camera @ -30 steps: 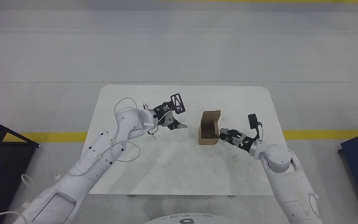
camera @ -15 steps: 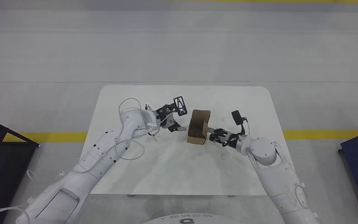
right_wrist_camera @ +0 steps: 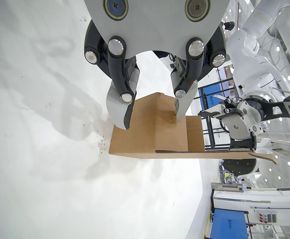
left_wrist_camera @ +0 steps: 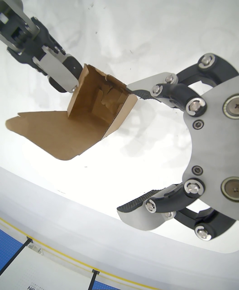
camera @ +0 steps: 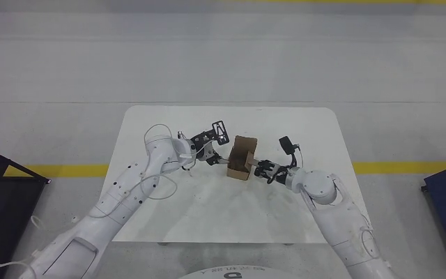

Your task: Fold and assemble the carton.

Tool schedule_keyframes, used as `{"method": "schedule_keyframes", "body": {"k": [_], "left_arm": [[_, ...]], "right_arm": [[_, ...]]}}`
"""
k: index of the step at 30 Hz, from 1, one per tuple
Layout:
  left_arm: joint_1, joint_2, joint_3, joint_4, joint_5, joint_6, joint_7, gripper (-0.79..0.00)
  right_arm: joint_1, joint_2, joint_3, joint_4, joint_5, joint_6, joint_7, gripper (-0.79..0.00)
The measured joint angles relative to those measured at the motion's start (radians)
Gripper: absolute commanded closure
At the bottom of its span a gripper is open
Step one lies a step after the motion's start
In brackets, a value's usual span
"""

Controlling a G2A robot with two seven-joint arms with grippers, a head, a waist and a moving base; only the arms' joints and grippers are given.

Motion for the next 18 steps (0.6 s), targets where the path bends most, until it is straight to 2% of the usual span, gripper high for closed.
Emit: {"method": "schedule_keyframes", "body": {"k": [4, 10, 13, 15, 18], "left_arm": [[-0.002, -0.003, 0.003, 0.006, 0.002, -0.004, 0.004, -0.785], [-0.003, -0.005, 0.003, 0.017, 0.005, -0.009, 0.015, -0.785], [-0.004, -0.006, 0.002, 0.021, 0.005, -0.012, 0.018, -0.785], [-0.005, -0.007, 0.001, 0.023, 0.005, -0.013, 0.022, -0.785], [-0.006, -0.008, 0.002, 0.026, 0.007, -0.016, 0.024, -0.785]], "right_arm": [[0.019, -0.002, -0.033, 0.002, -0.031, 0.044, -0.017, -0.339], [0.009, -0.002, -0.037, -0.023, -0.027, 0.042, -0.041, -0.376], [-0.022, 0.002, -0.022, -0.052, -0.006, -0.006, -0.046, -0.449], [-0.035, 0.004, -0.020, -0.066, -0.006, -0.017, -0.046, -0.576], [-0.032, 0.004, -0.039, -0.082, -0.031, 0.006, -0.048, -0.588]]}}
